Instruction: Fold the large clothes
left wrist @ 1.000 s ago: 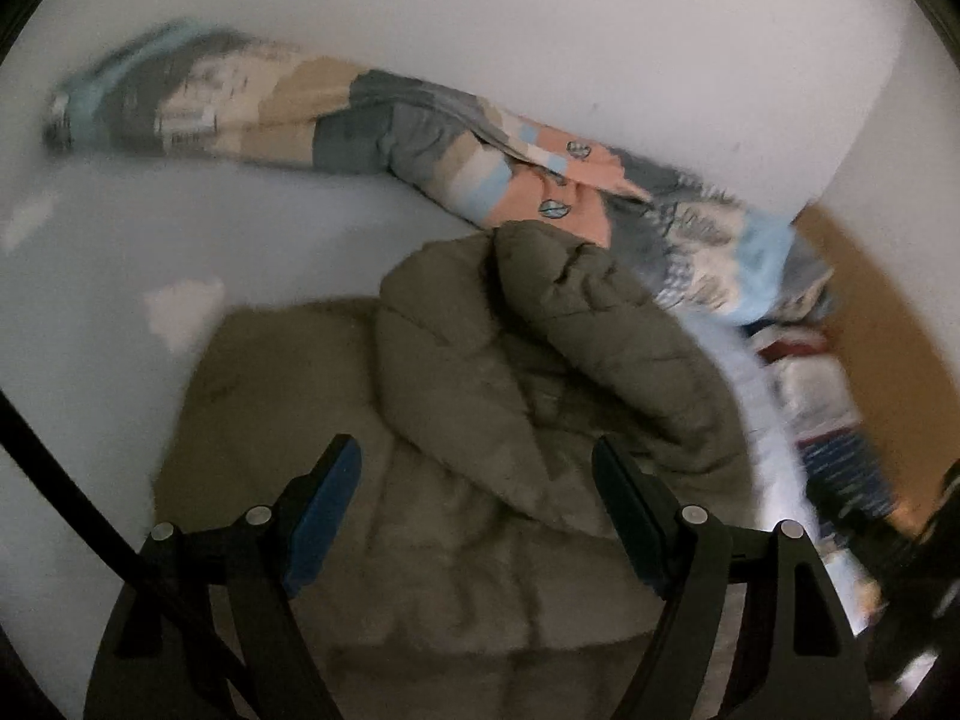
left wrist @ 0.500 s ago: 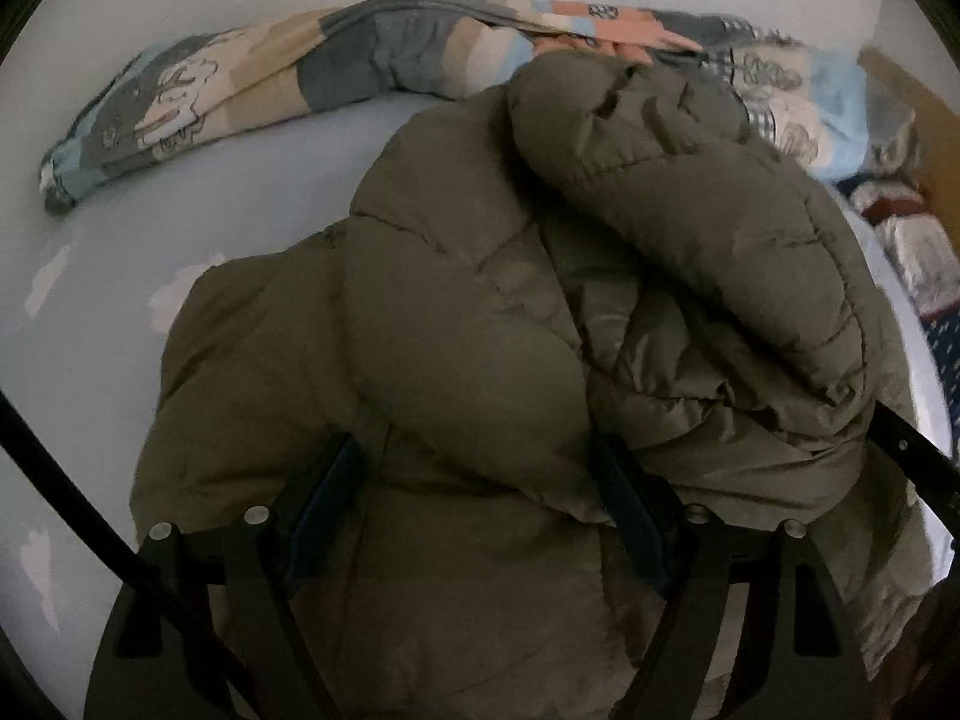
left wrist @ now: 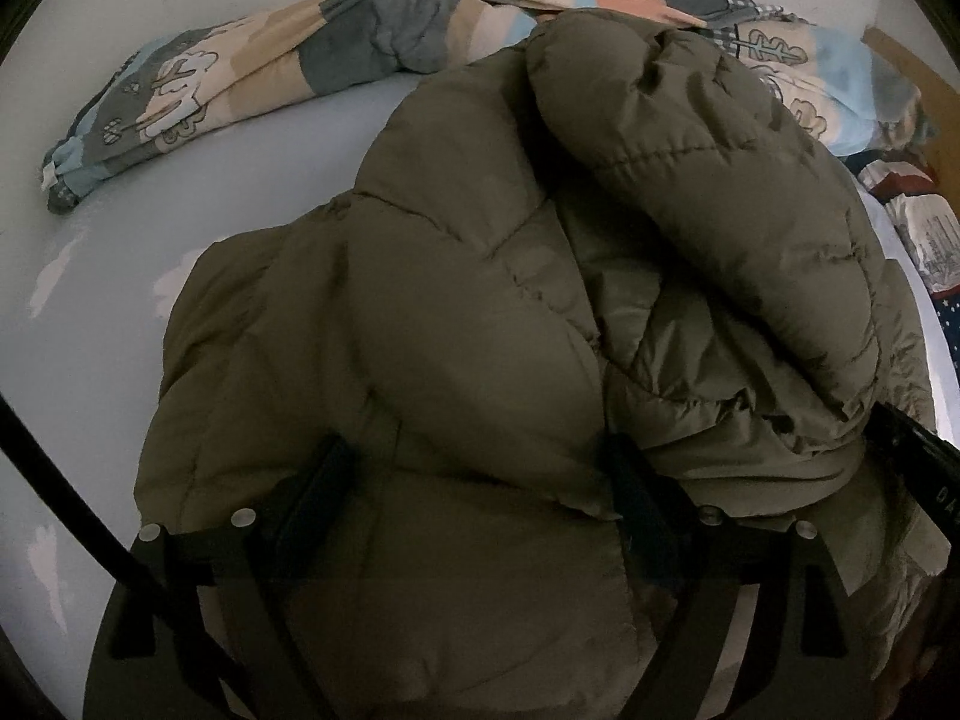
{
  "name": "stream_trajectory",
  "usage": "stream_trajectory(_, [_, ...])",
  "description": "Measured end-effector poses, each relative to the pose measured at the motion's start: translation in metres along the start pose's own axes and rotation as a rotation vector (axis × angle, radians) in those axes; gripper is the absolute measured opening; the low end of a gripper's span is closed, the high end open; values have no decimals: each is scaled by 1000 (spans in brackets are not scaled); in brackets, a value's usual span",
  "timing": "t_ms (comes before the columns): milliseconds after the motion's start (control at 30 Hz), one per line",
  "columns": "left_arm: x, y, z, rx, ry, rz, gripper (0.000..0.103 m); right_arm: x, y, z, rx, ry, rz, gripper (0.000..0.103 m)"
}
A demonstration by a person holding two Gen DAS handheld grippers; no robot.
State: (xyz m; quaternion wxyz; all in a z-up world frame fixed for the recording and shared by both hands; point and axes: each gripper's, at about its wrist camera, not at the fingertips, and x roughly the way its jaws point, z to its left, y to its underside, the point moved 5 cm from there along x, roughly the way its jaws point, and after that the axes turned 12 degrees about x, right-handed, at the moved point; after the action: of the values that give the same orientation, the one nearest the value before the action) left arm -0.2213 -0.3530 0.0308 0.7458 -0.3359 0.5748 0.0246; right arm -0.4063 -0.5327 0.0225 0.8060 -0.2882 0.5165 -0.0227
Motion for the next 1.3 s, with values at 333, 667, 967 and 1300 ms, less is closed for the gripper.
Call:
stream_trajectory(333, [-21,-1,-3,2,-3,-37,86,-7,0,2,37,-6,12,36])
stream_trajectory(667, [-62,-14,8,-41,26,-152,86,-35,-12,2,104,-61,33,66])
stream_trajectory(967, [-43,-9,2,11,-35,-117,86,-61,-11,38,-29,-142,-139,36])
stream_trajectory(1300, [-13,0,3,12,-23,-21,86,-9,16,41,-106,-84,-37,25])
